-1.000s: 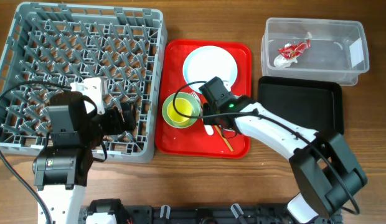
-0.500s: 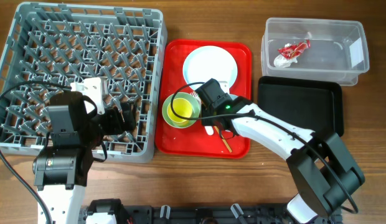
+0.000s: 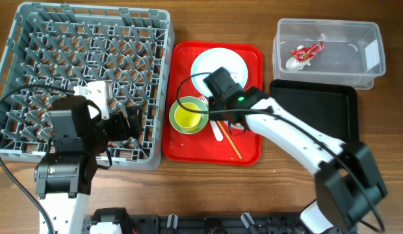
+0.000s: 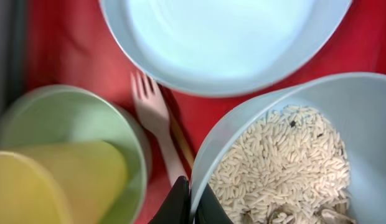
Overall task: Sort waste into correct bins and load items into the dishwasher rack
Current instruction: 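Lift the blue bowl with right gripper toward the black tray, then tip the blue bowl over the black tray to dump the rice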
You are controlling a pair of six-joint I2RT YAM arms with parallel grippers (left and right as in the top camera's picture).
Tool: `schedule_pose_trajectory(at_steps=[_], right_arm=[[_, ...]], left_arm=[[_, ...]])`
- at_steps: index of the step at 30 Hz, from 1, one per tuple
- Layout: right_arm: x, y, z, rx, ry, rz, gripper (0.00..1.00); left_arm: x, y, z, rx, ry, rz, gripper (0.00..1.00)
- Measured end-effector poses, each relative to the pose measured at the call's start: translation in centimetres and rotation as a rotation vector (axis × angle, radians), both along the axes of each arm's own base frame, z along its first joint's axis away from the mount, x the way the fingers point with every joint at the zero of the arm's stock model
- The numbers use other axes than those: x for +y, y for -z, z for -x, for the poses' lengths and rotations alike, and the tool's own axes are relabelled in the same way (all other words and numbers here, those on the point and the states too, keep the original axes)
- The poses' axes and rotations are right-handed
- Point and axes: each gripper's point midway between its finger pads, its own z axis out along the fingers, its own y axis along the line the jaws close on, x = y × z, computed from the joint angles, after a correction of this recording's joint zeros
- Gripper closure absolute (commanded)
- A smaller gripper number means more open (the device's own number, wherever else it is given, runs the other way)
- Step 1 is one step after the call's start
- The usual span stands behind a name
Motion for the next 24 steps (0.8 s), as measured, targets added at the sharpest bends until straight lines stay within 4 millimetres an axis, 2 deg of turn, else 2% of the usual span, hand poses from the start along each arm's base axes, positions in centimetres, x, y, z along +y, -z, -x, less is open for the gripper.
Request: schedule_pose_trajectory(at_steps=[4,7,16,24], right_arm=[[-1.0,-3.4,-1.2,-0.056,0.025,-0.077,0.96],[-2.6,-4.9,-2.1,-0.073,0.06,-0.124,0.96],[-9.2,-5.5,-4.3,0.006,0.149,-0.301,0.96],[-13.7,-5.5,-3.8,0.075,0.137,-0.439,0.96]], left_arm=[[0.0,0.0,0.0,0.0,0.0,0.0,0.0],[0.0,0.0,0.0,0.0,0.0,0.0,0.0],[0.0,0.0,0.0,0.0,0.0,0.0,0.0],[0.0,0.0,0.0,0.0,0.0,0.0,0.0]])
